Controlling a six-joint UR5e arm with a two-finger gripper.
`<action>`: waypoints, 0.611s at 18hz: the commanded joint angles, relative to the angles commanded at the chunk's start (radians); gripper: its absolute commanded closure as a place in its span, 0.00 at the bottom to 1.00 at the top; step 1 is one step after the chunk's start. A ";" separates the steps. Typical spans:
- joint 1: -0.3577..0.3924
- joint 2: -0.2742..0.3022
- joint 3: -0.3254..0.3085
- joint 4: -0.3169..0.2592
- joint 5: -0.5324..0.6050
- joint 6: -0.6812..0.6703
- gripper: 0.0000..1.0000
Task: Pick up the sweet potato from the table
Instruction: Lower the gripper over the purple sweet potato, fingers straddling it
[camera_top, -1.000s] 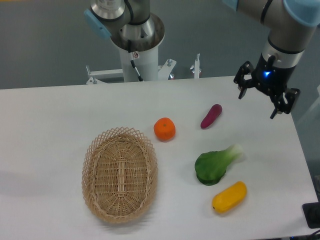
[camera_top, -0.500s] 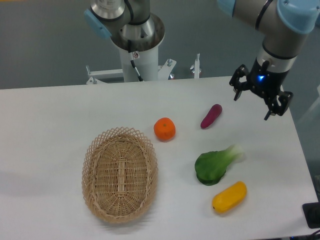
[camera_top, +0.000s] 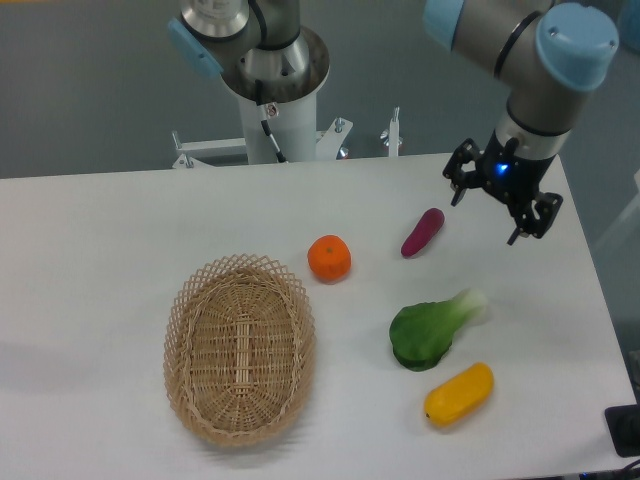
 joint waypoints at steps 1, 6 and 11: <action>0.000 0.000 -0.038 0.043 0.011 0.002 0.00; -0.009 -0.012 -0.183 0.198 0.110 0.026 0.00; -0.009 -0.015 -0.316 0.364 0.138 0.087 0.00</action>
